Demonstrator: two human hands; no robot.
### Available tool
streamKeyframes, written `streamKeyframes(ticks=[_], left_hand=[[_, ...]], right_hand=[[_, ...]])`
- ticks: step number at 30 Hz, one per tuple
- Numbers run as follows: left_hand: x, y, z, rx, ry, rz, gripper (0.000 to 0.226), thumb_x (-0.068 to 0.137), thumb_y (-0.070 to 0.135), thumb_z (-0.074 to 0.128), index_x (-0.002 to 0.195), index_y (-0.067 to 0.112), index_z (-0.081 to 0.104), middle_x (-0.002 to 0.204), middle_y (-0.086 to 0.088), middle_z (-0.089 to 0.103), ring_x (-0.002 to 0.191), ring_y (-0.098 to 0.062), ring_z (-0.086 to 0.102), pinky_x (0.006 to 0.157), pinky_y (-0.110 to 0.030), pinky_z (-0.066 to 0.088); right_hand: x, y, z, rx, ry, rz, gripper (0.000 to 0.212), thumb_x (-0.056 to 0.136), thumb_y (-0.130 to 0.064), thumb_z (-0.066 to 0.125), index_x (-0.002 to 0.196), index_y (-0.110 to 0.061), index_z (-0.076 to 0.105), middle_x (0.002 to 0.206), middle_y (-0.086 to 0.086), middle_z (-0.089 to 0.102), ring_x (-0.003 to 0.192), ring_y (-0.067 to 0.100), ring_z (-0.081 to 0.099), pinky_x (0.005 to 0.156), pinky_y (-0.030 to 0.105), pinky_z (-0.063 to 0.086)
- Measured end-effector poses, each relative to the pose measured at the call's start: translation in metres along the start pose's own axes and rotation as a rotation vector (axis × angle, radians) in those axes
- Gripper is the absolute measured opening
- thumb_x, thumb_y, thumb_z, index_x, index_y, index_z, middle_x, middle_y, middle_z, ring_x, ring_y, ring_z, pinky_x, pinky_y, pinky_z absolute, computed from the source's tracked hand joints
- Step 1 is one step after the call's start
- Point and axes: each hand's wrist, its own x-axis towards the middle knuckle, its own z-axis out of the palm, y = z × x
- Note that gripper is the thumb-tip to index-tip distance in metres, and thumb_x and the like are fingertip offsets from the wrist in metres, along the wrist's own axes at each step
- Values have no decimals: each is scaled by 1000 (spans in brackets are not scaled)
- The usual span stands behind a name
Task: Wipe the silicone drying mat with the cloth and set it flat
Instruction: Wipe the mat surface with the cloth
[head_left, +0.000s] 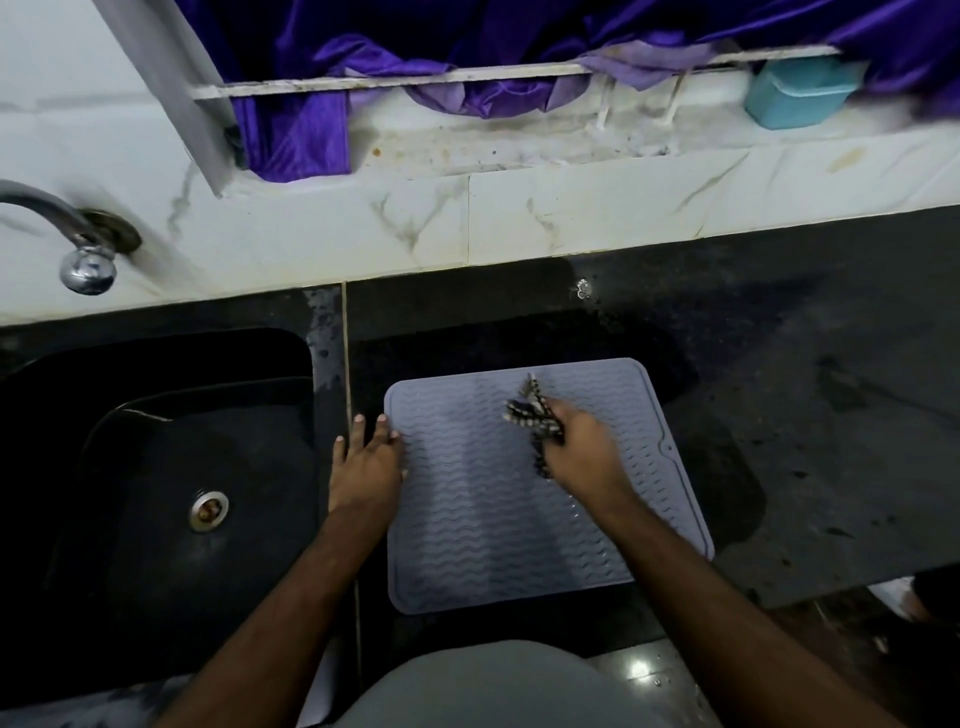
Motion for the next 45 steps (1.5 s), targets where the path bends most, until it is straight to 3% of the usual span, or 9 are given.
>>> streamKeyframes(ticks=[2,7,12,18,27,32,39,43,45], left_hand=[[-1,-15,0,-102,-47,23,58,103,43,48,157,33,30,169,1,4,155,-31,-8,123,-57,9],[-4,-38,5,-204,21,5,47,94,58,56,140,48,52,168,2,-13,153,-29,-20,122,-55,-2],[-1,-39,10,-223,36,-11,56,93,57,56,145,61,34,168,-3,-16,151,-32,-23,122,-57,-6],[0,-42,7,-278,29,-4,60,90,55,64,143,61,36,167,-5,-18,151,-32,-25,121,-56,-9],[-1,-18,-9,-275,32,-123,40,103,59,34,140,55,48,169,-8,-9,153,-30,-20,123,-53,-9],[-2,-17,-12,-181,-2,-126,60,89,51,69,144,52,44,168,-14,-5,152,-36,-19,119,-57,-11],[-3,-4,-10,-107,9,-137,67,92,42,68,150,44,36,168,-17,-1,153,-36,-15,120,-58,-6],[3,7,-7,-78,57,64,78,98,20,58,160,13,12,168,-16,0,155,-30,-9,125,-51,5],[8,18,-6,-284,4,277,91,95,25,64,161,19,2,169,-8,0,155,-24,-4,126,-48,9]], right_hand=[[-3,-30,25,63,-49,-88,43,89,-10,59,130,-21,59,110,5,71,102,23,66,79,24,46],[0,-65,83,-61,-293,-362,66,83,-11,66,144,-28,44,142,0,53,131,20,47,111,35,35],[2,-56,105,-269,-397,-534,50,92,-19,57,140,-31,51,145,1,51,141,21,35,116,37,20],[9,-49,104,-474,-416,-628,44,99,-23,47,141,-37,50,151,-6,45,142,24,32,116,41,17],[-4,-74,108,-751,-323,-616,49,98,-19,45,147,-24,41,151,-4,43,141,28,27,116,45,15],[-2,-43,72,-735,-303,-512,54,96,-17,52,144,-39,43,153,-16,38,142,21,28,111,40,21],[-3,9,30,-795,-237,-377,56,86,-18,66,137,-39,54,144,-14,53,136,23,42,107,42,30],[-5,5,33,-784,-203,-331,52,91,-21,59,140,-37,51,146,-13,49,137,23,38,106,42,26],[-6,-2,38,-793,-197,-311,49,93,-22,57,140,-35,52,147,-12,49,138,24,36,106,42,26]])
